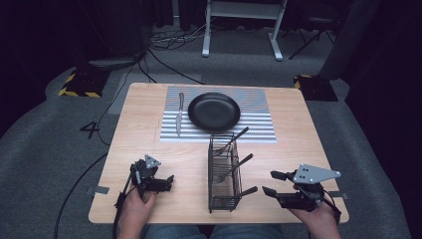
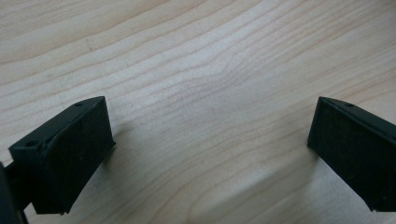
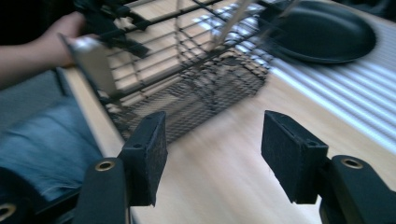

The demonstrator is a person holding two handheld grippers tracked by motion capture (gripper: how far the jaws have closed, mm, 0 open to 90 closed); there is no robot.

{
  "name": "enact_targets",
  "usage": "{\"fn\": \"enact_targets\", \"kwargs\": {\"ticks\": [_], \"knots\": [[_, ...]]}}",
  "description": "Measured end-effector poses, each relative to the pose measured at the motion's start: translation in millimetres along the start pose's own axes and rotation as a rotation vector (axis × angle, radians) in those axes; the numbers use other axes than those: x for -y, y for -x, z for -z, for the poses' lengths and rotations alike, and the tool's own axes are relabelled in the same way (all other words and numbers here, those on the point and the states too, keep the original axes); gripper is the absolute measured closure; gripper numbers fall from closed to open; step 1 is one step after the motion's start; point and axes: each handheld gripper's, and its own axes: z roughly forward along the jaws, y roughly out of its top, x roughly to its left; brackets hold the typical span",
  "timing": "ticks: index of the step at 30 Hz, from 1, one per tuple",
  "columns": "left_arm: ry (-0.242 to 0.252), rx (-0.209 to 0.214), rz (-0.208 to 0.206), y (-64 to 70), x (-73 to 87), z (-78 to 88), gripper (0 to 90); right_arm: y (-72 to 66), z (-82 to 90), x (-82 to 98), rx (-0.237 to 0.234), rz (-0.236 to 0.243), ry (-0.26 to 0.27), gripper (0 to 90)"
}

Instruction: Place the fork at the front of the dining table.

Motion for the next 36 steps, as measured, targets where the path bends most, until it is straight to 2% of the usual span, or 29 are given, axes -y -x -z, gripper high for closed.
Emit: {"fn": "enact_targets", "kwargs": {"ticks": [1,2,3,5,6,9,12,13,15,18,21,23,24,27,28,29,30,36], "knots": [[-0.001,0.001,0.002,0.4,0.4,0.3,0.2,-4.8,2.0,0.1,-0.075,-0.016,0.060,41.6],[0.001,0.000,0.000,0.4,1.7,1.5,0.2,-4.8,2.0,0.1,-0.075,-0.016,0.060,41.6],[0.002,0.005,-0.004,0.6,3.5,2.8,0.2,-5.9,3.1,-0.6,-0.094,-0.015,0.069,41.0],[-0.001,0.008,-0.010,0.7,4.7,4.1,0.2,-7.3,1.3,-6.9,-0.103,-0.001,0.006,38.8],[-0.001,0.007,-0.008,0.7,4.3,3.8,0.2,-10.6,-2.8,-10.2,-0.108,0.043,-0.030,38.9],[0.001,0.004,-0.005,0.9,3.9,3.3,0.2,-12.5,-8.6,-10.6,-0.126,0.054,-0.026,38.9],[0.001,0.004,-0.005,1.0,4.0,3.4,0.2,-16.9,-23.2,-10.1,-0.155,0.069,-0.039,39.0],[0.000,0.005,-0.003,1.2,4.1,3.5,0.2,-23.0,-30.6,-11.1,-0.178,0.092,-0.026,39.2],[0.000,0.003,-0.002,1.3,4.2,3.6,0.2,-25.6,-33.0,-12.2,-0.186,0.092,-0.028,39.1],[0.000,0.003,-0.002,1.3,4.2,3.6,0.2,-33.8,-36.4,-16.4,-0.224,0.113,-0.008,39.2],[0.000,0.004,-0.002,1.3,4.2,3.6,0.2,-35.0,-35.9,-18.3,-0.229,0.117,0.007,39.8],[0.000,0.004,-0.002,1.3,4.2,3.6,0.2,-34.5,-33.6,-20.4,-0.262,0.102,0.029,46.4],[0.000,0.004,-0.002,1.3,4.2,3.6,0.2,-34.5,-33.6,-20.4,-0.262,0.102,0.029,46.4],[0.000,0.004,-0.002,1.3,4.2,3.6,0.2,-32.7,-30.3,-20.6,-0.258,0.095,0.033,58.0],[0.000,0.004,-0.002,1.3,4.2,3.6,0.2,-29.2,-27.6,-20.2,-0.265,0.072,0.045,66.4],[0.000,0.004,-0.002,1.3,4.2,3.6,0.2,-29.2,-27.6,-20.2,-0.265,0.072,0.045,66.4],[0.000,0.003,-0.002,1.3,4.2,3.6,0.2,-26.1,-25.5,-19.9,-0.279,0.056,0.054,76.2],[0.000,0.003,-0.002,1.3,4.2,3.6,0.2,-26.5,-24.9,-20.8,-0.266,0.048,0.047,78.5]]}}
